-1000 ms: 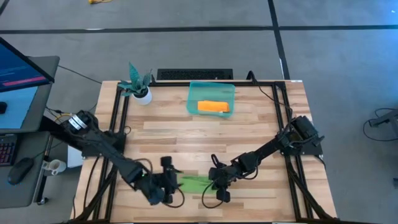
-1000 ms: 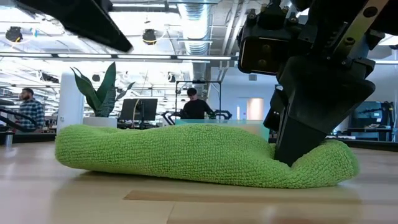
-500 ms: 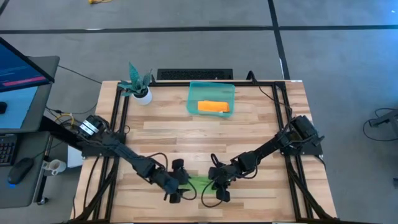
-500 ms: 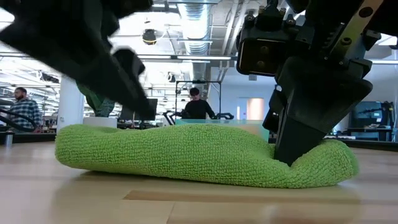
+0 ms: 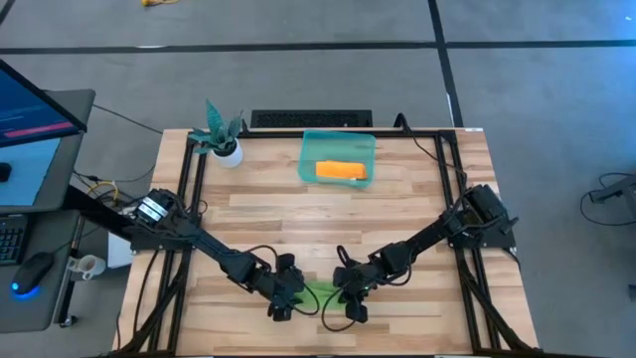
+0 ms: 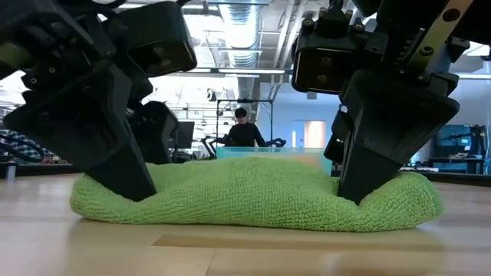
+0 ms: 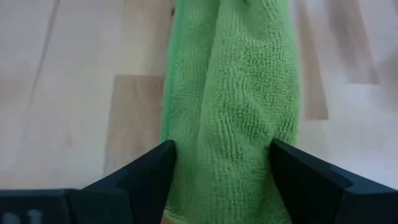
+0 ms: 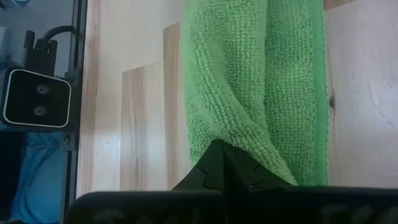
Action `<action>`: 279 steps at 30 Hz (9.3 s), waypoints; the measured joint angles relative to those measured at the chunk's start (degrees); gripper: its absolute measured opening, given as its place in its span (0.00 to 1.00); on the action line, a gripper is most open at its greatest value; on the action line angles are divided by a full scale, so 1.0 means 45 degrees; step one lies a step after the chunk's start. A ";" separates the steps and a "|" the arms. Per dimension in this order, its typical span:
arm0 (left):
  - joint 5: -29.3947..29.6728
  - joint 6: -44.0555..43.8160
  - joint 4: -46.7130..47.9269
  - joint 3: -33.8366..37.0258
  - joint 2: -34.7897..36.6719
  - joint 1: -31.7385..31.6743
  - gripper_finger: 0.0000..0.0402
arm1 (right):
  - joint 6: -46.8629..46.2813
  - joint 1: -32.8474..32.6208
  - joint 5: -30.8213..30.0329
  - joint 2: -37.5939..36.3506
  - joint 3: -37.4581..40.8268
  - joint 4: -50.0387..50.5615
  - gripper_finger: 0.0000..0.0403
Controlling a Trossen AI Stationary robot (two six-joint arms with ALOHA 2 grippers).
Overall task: Roll microfiber towels into tight, uniform cylinder then place into a basket
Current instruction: Put the green towel into the blue bin
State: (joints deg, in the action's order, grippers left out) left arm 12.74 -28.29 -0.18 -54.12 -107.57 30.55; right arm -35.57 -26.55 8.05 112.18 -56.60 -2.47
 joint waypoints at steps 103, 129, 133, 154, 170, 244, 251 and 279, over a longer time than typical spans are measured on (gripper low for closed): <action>-0.1416 -0.1865 -0.0249 0.0031 -0.0281 -0.0097 0.07 | 0.0573 0.1144 0.3019 -0.1786 0.1475 -0.2545 0.67; -0.1397 -0.3093 -0.0340 0.0041 -0.0281 -0.0097 0.07 | 0.0675 -0.0515 -0.1476 -0.1739 0.1473 -0.0523 0.67; -0.1334 -0.4544 -0.0644 0.0051 -0.0288 -0.0097 0.07 | 0.0675 -0.0515 -0.1478 -0.1739 0.1473 -0.0207 0.67; -0.0629 -0.5221 -0.0949 0.0051 -0.0315 -0.0185 0.07 | 0.0670 -0.0243 -0.0827 -0.1749 0.1468 0.0455 0.17; -0.1362 -0.2137 -0.0460 0.0060 0.0368 -0.0964 0.04 | 0.1538 -0.0272 -0.1379 -0.1768 0.1468 0.0489 0.06; -0.4780 1.2638 0.4723 -0.7459 -0.1877 -1.4578 0.04 | 1.4010 1.3989 -0.1475 -0.5651 0.1478 0.1845 0.06; -0.4860 1.2915 0.4448 -0.7576 -0.2170 -1.4949 0.04 | 1.3933 1.4351 -0.1364 -0.4207 0.1488 0.1513 0.06; -0.4671 1.3056 0.5210 -0.7522 -0.2180 -1.4978 0.22 | 1.3304 1.4344 -0.1484 -0.3609 0.1449 0.1701 0.06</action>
State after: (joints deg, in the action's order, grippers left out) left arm -8.28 30.46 23.27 -87.96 -117.38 -36.86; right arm 24.29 38.00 1.38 95.94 -50.09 5.18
